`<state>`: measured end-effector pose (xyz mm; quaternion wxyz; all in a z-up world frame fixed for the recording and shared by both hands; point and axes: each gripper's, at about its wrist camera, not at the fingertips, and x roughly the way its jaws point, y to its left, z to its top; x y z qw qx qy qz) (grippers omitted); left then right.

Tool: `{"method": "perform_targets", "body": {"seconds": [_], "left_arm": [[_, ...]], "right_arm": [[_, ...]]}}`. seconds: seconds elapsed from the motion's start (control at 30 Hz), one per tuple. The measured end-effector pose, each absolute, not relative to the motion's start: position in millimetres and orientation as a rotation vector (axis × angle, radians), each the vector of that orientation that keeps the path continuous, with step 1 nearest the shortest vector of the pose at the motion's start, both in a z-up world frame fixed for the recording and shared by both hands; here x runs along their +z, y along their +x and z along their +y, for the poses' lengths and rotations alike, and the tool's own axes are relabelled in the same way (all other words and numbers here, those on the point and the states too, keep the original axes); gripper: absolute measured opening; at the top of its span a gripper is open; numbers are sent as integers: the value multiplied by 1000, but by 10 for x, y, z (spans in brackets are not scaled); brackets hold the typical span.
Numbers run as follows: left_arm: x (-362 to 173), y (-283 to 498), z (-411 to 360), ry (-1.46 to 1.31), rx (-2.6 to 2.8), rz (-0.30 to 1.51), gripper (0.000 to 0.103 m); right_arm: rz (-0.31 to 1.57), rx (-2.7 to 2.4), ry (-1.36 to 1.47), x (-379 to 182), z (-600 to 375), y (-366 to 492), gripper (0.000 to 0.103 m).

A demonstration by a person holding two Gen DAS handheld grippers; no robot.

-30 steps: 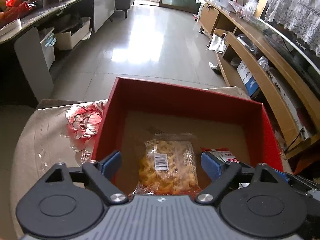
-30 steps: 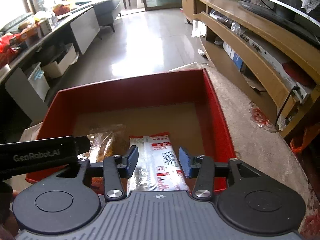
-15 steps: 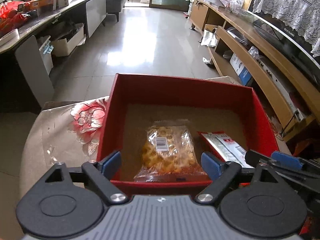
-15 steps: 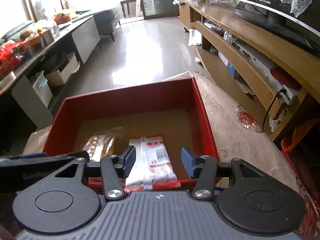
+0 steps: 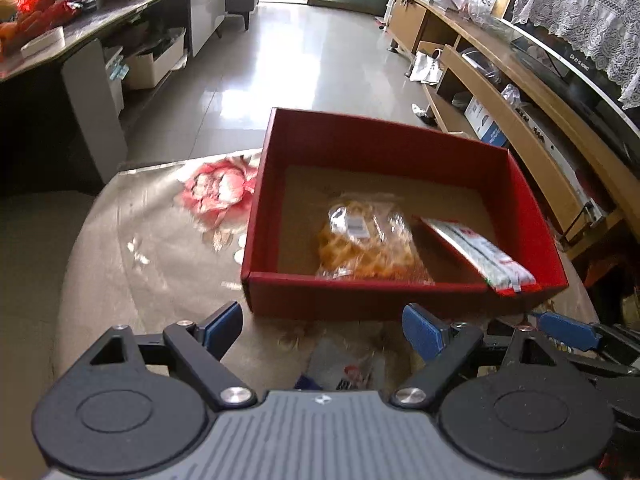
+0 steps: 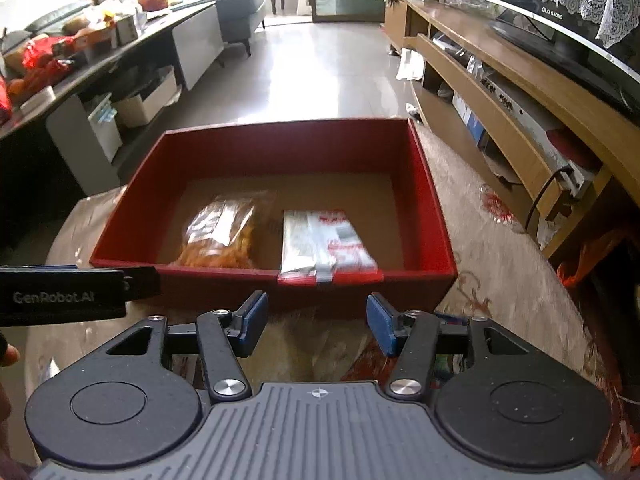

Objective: Organize snacks
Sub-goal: 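Move both tools back to the snacks on the table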

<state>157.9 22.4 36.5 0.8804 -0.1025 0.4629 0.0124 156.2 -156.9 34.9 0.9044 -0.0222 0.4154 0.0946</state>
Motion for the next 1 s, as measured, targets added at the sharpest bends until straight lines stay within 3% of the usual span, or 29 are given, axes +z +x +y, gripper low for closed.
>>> {"method": "perform_targets", "body": {"seconds": [0.33,0.8,1.0], "left_arm": [[270,1358,363,-253,27,999,89],[214,1205,583,-296,28,1030,89],[108,965,751,-353,35,1082,89]], "right_arm": [[925,223,-97,149,-1400,1429,68],[989,262,-169,-51,-1110,1496,83],[1011,261,-207,-139,-1026,1526,83]]}}
